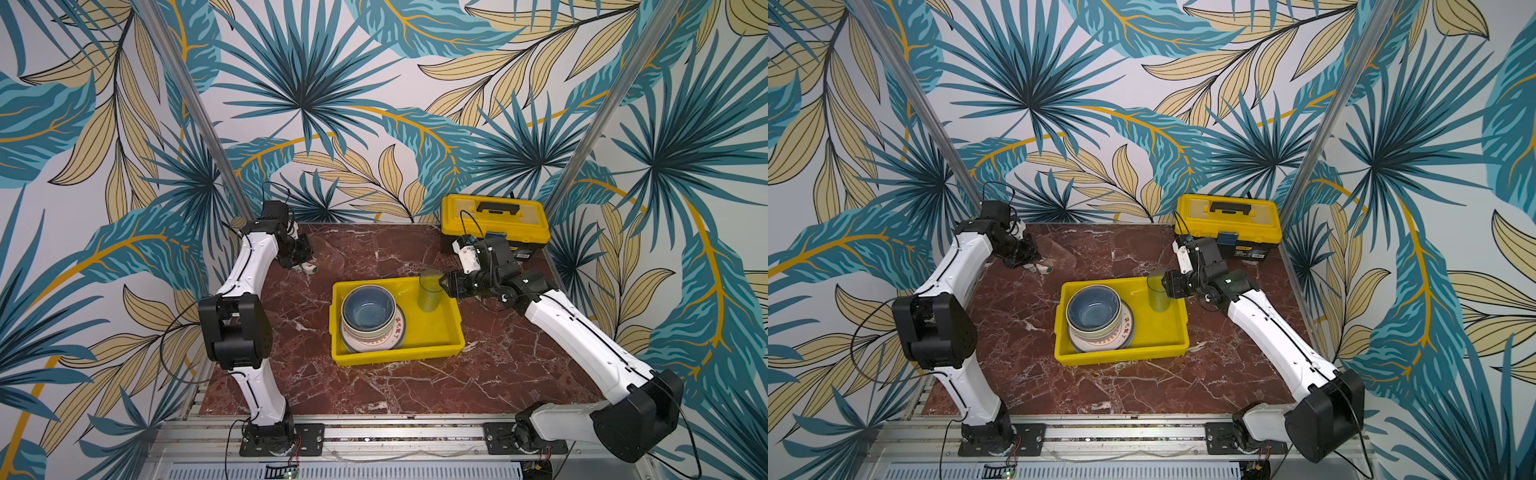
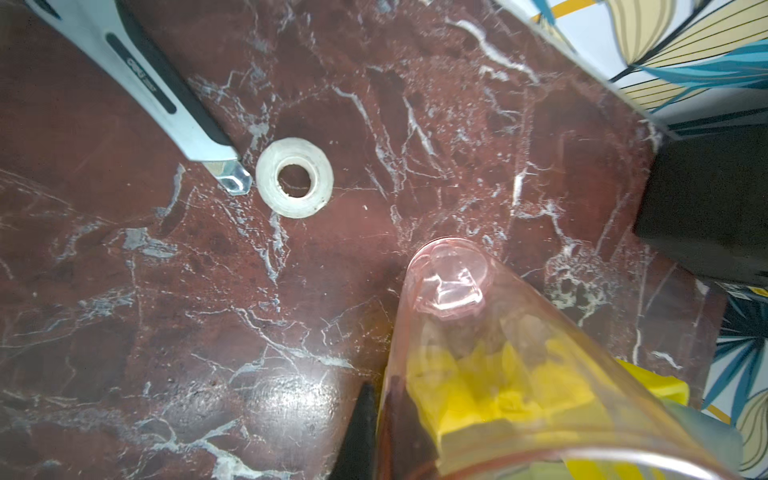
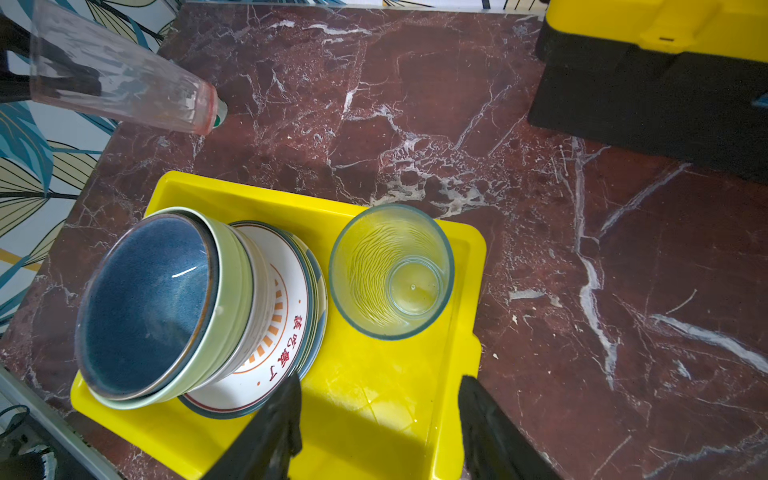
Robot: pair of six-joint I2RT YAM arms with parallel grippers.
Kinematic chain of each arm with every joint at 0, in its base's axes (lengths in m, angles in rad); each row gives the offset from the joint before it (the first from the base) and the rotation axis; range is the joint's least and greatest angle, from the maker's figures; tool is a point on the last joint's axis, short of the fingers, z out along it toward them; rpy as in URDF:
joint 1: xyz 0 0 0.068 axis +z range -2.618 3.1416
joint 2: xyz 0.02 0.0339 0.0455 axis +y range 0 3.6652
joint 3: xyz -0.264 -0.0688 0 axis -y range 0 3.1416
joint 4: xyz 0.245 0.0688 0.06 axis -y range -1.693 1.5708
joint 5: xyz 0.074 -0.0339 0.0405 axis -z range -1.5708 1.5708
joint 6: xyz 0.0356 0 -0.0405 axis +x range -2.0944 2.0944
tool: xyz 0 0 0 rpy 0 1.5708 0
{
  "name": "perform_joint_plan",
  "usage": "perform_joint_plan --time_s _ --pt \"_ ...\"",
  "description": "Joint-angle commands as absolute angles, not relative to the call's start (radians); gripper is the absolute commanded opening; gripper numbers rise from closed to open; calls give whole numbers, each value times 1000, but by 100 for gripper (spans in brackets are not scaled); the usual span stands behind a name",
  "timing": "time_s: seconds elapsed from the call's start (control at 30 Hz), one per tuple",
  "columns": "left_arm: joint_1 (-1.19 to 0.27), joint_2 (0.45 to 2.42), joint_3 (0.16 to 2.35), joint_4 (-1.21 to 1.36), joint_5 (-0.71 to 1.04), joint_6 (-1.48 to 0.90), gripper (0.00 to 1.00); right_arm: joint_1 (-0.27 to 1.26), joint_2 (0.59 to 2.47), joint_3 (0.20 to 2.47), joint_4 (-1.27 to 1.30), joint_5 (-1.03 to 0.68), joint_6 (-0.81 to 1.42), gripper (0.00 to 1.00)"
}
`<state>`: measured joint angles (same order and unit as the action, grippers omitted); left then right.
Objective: Place the mixed dishes into the plastic bin
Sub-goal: 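Grasp the pink plastic glass with the left gripper while the right gripper withdraws, then lift the pink glass and carry it over the bin toward the right gripper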
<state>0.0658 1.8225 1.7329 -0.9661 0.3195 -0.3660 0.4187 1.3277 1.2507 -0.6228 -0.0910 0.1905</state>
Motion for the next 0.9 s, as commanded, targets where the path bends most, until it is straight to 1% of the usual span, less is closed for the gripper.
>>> perform_joint_plan --time_s 0.0,0.13,0.33,0.53,0.7,0.87 --pt "44 1744 1743 -959 364 -368 3 422 1306 1273 -641 -91 204 62" --pt "-15 1683 1736 -959 360 -345 3 422 1301 1278 -639 -79 206 62" --pt "-98 1631 1752 -1019 431 -327 3 423 1284 1281 -636 -58 218 62" --pt "-195 1594 1736 -1020 471 -312 3 426 1273 1284 -638 -105 228 59" --pt "-309 1593 1732 -1019 398 -335 4 463 1270 1330 -658 -112 220 59" --pt "-415 1596 1727 -1020 249 -414 3 550 1279 1411 -687 -55 216 58"
